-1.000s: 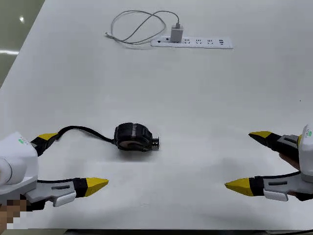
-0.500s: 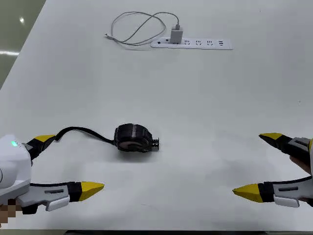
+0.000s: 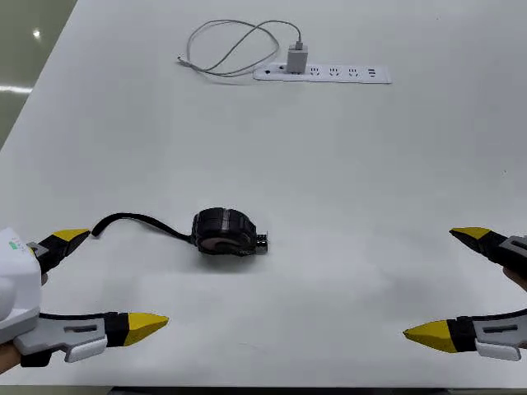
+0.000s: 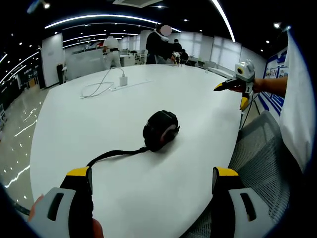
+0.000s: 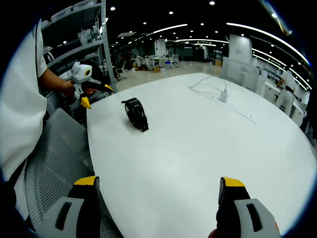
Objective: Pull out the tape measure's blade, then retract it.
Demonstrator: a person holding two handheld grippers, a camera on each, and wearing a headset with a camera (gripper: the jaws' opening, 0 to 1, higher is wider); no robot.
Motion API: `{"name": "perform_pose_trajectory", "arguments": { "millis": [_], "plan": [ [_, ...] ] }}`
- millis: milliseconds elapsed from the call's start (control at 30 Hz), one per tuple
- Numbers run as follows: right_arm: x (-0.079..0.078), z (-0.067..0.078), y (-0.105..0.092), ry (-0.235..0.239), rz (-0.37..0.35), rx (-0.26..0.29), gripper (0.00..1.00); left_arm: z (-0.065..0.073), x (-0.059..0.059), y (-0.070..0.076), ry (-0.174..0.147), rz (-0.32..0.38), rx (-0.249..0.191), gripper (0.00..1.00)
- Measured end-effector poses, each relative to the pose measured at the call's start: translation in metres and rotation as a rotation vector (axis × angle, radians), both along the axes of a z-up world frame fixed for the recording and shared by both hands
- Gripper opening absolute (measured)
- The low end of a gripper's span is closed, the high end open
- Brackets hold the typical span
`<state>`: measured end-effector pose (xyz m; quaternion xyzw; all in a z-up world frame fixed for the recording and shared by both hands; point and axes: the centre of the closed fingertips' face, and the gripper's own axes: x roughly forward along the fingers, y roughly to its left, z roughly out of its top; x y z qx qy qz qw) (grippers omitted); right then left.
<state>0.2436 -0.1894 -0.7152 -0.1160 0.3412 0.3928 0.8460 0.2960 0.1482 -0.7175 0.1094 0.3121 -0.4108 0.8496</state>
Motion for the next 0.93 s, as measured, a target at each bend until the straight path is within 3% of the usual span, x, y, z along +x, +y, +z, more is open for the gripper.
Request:
{"name": "perform_pose_trajectory", "arguments": {
  "millis": [267,400,433,467,500,533,567,933],
  "plan": [
    [-0.0013,-0.0013,0.0011,0.006,0.002,0.001,0.99,0.0003,0.0003,0.0011,-0.017,-0.012,0.018,0.99],
    [-0.0013,-0.0005,0.0012,0.006,0.002,0.003,0.99,0.0018,0.0016,0.0027,-0.02,-0.011,0.015,0.94],
    [-0.0013,-0.0003,0.001,0.006,0.001,0.003,0.99,0.0029,0.0056,0.0049,-0.033,0.011,0.015,0.97],
    [-0.0015,-0.0003,0.0007,0.007,0.001,0.002,0.99,0.0025,0.0044,0.0049,-0.017,0.005,0.008,0.96],
    [-0.0017,-0.0002,0.0005,0.008,0.0,0.004,0.99,0.0026,0.0054,0.0066,-0.021,0.005,0.015,0.91],
    [-0.0019,-0.0003,0.0004,0.008,0.0,0.004,0.99,0.0029,0.0063,0.007,-0.03,0.008,0.016,0.93],
    [-0.002,-0.0005,0.0001,0.009,-0.001,0.003,0.99,0.0019,0.0035,0.0059,0.0,0.009,0.001,0.94],
    [-0.0034,-0.0014,0.0002,0.011,-0.001,0.003,0.99,0.0027,0.0038,0.0068,-0.007,0.017,-0.005,0.98]
  ]
}}
